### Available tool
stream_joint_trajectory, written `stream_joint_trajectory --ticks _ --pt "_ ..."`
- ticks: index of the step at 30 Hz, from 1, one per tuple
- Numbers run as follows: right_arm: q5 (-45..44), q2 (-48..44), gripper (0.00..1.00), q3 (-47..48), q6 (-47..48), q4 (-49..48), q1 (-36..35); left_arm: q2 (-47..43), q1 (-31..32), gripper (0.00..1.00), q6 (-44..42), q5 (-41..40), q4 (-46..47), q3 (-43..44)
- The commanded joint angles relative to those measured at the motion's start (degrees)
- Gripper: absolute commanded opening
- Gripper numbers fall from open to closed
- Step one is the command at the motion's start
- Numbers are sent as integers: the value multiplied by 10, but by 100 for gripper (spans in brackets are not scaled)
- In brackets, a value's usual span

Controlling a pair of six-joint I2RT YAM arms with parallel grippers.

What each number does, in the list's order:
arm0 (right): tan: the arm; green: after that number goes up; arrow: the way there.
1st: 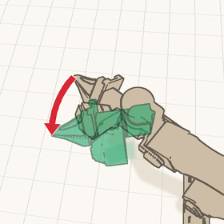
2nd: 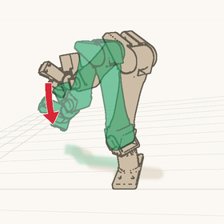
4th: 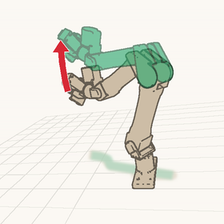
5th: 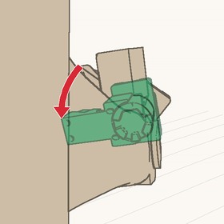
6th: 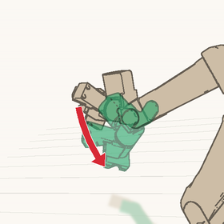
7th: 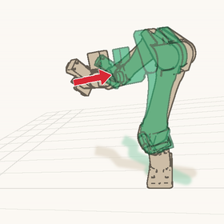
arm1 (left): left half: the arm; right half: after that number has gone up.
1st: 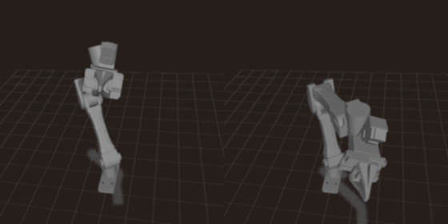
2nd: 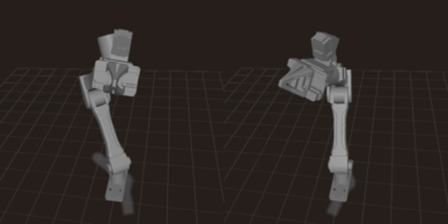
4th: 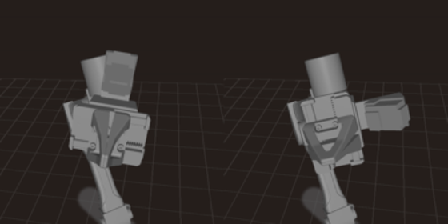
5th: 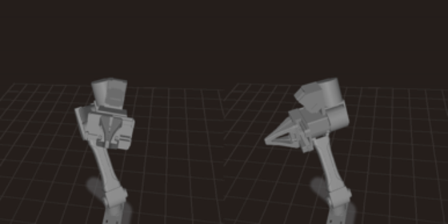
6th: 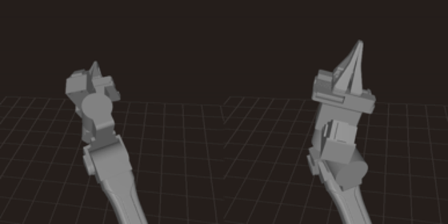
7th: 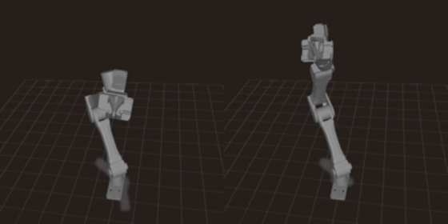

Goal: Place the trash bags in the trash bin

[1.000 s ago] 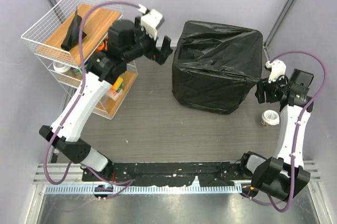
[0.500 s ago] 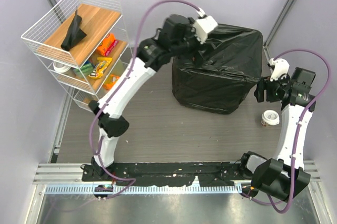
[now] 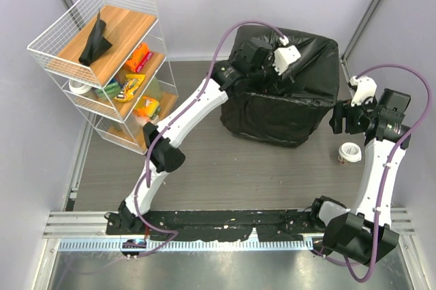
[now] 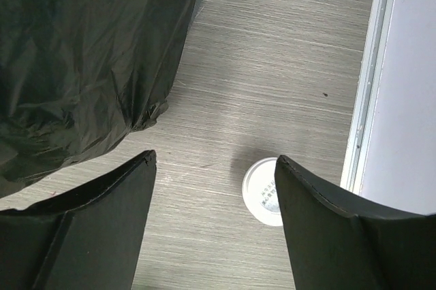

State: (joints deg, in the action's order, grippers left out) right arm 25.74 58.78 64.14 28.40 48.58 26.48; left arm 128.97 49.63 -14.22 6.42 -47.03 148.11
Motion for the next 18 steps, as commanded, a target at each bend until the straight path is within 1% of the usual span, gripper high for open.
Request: stream_joint_trajectory --ticks 1,6,10,13,18 --pt "13 0 75 45 -16 -5 2 18 4 100 -17 -22 4 16" --pt "45 28 75 99 -36 9 2 33 4 100 -22 -35 -17 13" --pt "54 48 75 139 -44 17 2 24 4 100 -20 -28 -18 -23" --pt "66 61 75 171 -48 21 2 30 4 100 -17 -25 -34 -27" --pt "137 110 75 279 -75 34 0 34 4 100 -15 -18 -46 -37"
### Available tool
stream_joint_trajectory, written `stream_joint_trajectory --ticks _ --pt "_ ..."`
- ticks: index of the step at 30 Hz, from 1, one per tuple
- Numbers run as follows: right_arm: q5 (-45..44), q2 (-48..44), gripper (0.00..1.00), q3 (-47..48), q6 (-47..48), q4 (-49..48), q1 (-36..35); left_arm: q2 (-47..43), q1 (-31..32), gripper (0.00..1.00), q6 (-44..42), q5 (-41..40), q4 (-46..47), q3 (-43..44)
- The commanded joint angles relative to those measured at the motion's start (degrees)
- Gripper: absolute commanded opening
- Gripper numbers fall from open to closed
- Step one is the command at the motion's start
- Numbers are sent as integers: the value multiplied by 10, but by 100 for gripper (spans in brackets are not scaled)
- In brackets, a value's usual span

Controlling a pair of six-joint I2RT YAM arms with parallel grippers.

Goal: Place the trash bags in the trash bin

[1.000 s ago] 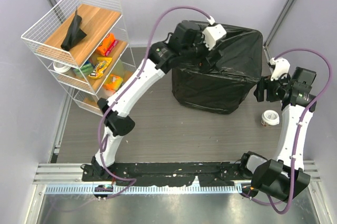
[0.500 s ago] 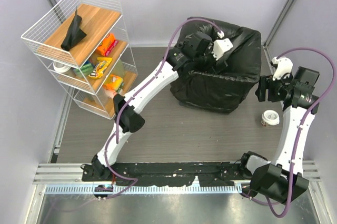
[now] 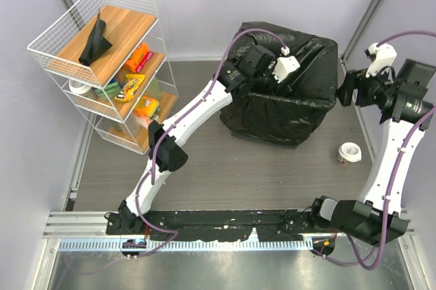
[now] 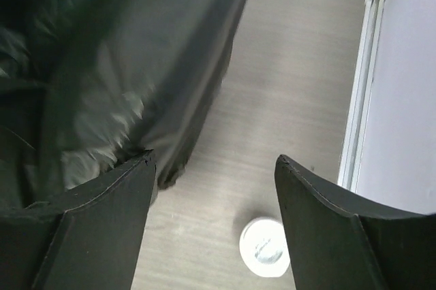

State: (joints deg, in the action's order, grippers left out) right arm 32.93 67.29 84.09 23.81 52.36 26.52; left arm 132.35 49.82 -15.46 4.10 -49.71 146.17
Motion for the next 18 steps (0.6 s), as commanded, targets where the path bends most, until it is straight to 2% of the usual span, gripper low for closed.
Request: stream_joint_trajectory --ticks 1,18 --pt "78 31 75 103 -32 -2 -3 0 2 100 -3 3 -21 -19" --pt "71 141 75 264 -95 -75 -114 -114 2 100 26 3 52 -2"
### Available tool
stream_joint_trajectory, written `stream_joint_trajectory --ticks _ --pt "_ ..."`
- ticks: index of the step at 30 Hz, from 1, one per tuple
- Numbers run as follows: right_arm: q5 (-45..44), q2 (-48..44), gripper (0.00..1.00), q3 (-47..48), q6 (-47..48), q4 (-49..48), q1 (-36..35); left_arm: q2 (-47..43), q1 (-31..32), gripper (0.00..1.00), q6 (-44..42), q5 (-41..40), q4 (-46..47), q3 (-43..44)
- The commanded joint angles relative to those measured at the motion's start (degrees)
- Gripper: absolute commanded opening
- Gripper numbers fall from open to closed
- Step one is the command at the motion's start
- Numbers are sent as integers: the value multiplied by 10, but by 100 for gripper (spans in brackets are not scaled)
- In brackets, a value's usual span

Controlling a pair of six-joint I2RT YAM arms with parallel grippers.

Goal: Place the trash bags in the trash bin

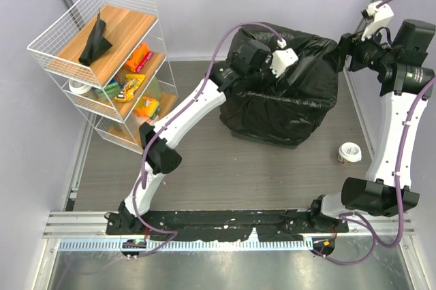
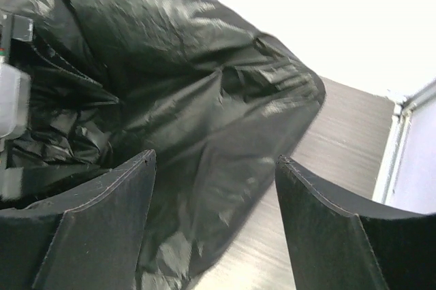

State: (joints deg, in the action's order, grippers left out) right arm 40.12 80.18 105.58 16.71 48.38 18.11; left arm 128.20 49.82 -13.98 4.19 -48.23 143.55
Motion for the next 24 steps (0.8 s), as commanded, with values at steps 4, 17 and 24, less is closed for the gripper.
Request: stream_joint_trajectory --ticks 4,17,24 --pt "-24 40 75 76 -27 -37 -69 -108 2 100 12 4 38 13" --pt "-154 167 75 134 -6 -23 -259 -232 2 100 -22 -91 45 -63" --pt "-217 233 71 118 20 -12 -304 -287 -18 100 -30 -123 29 -94"
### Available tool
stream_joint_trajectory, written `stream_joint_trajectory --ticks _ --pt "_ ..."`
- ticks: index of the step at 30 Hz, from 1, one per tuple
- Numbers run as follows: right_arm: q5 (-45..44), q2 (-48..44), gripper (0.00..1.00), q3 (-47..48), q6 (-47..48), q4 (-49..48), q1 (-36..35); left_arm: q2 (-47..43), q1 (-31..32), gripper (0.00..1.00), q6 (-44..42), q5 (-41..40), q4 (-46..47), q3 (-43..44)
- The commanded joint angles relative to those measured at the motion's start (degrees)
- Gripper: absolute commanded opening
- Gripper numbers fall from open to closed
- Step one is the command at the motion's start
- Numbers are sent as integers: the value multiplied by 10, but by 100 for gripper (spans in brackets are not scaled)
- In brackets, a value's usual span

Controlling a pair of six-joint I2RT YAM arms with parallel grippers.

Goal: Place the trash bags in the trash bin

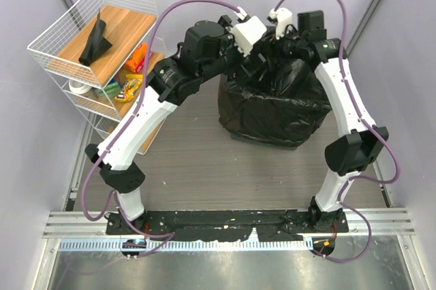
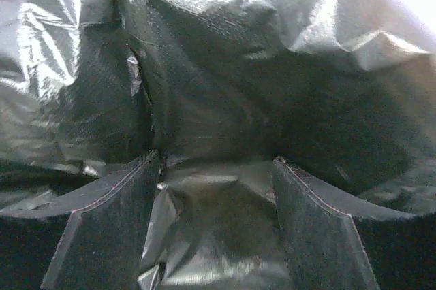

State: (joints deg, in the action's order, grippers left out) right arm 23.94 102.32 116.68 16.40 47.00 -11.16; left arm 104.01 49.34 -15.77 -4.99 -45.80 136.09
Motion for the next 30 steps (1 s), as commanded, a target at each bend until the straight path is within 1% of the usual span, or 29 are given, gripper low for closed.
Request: stream_joint_trajectory --ticks 1,4,8,14,17,24,30 --pt "-60 18 71 -1 31 5 -11 -53 -20 100 -10 -32 4 -30" --pt "-91 31 70 -5 53 26 -12 -75 -42 100 -9 -23 5 -71" --pt "-107 34 68 -16 81 69 -13 -98 -71 100 -2 -7 18 -121" --pt "-127 38 68 -10 115 130 -20 -91 -86 100 -5 2 27 -155" --pt "-133 38 68 -22 123 143 -24 -85 -88 100 -5 10 46 -175" --pt "-135 41 69 -58 123 126 -26 -54 -93 100 20 29 62 -163" --pt "-133 34 73 -48 116 118 -26 -51 -99 100 44 41 68 -159"
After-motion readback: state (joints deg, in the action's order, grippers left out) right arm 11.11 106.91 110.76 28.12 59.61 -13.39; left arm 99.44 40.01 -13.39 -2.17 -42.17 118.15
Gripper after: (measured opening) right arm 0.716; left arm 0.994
